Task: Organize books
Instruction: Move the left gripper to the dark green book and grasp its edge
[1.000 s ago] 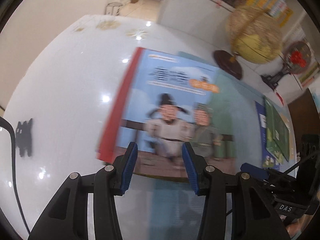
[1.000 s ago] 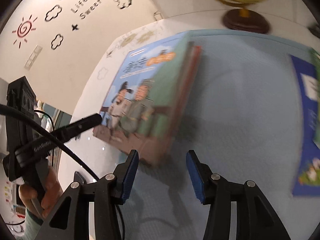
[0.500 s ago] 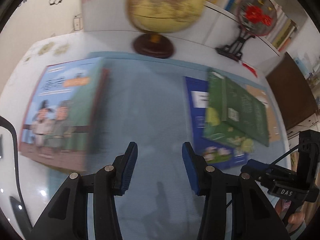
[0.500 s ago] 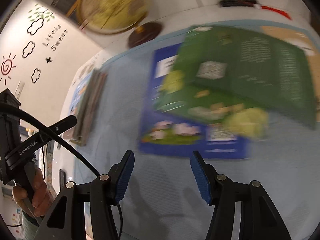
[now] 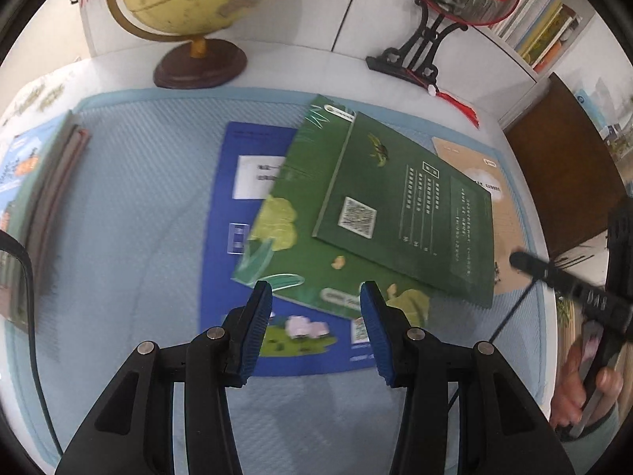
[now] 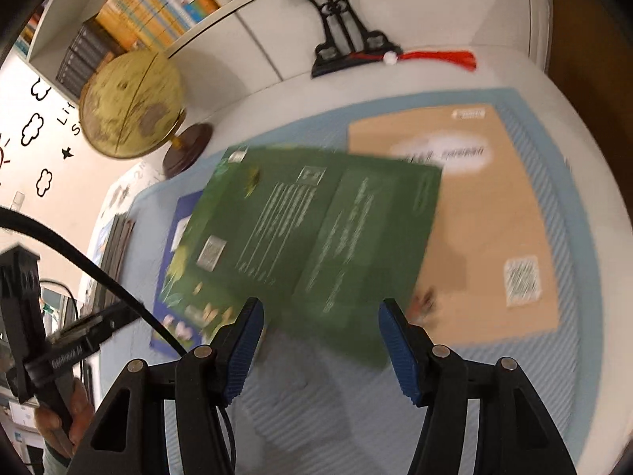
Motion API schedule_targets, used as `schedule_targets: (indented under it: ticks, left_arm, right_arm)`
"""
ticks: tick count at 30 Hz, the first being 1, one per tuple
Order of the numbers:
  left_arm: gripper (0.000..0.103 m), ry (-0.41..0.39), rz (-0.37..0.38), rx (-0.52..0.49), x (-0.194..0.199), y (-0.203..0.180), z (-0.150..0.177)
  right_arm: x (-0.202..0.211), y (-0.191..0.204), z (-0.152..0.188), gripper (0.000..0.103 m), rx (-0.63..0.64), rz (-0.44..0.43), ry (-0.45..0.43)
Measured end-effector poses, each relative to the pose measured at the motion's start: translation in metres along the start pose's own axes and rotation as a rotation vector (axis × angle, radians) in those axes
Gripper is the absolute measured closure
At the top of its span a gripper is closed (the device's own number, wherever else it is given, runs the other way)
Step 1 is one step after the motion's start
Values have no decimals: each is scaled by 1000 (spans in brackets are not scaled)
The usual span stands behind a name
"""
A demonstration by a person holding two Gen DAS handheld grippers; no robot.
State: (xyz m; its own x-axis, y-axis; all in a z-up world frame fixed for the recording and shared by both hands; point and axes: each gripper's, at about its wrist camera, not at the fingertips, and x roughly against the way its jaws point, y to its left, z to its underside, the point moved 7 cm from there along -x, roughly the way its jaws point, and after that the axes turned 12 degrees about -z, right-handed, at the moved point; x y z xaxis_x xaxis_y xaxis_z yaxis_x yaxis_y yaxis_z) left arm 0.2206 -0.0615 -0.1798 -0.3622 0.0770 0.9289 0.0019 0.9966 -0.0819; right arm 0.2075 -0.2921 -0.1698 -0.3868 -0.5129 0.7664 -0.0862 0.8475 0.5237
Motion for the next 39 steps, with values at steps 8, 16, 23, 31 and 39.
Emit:
schedule_targets:
  ticks: [8, 16, 23, 31, 39]
  left_arm:
    - [59, 46, -27, 48, -19, -20, 5]
    - [59, 89, -15, 22, -40, -44, 7]
    - [59, 83, -9, 4, -44, -44, 0]
    - [56, 76, -75, 18, -43, -14, 9]
    - [56, 113, -54, 55, -38, 7, 41]
  right_arm:
    - [-35, -19, -71, 44, 107, 33, 15]
    - [-82, -45, -107, 44, 126, 60, 74]
    - [-75, -31, -66, 43, 211, -7, 179]
    - [-56, -5, 19, 40, 75, -254, 251]
    - [-60, 6, 40, 41, 56, -287, 246]
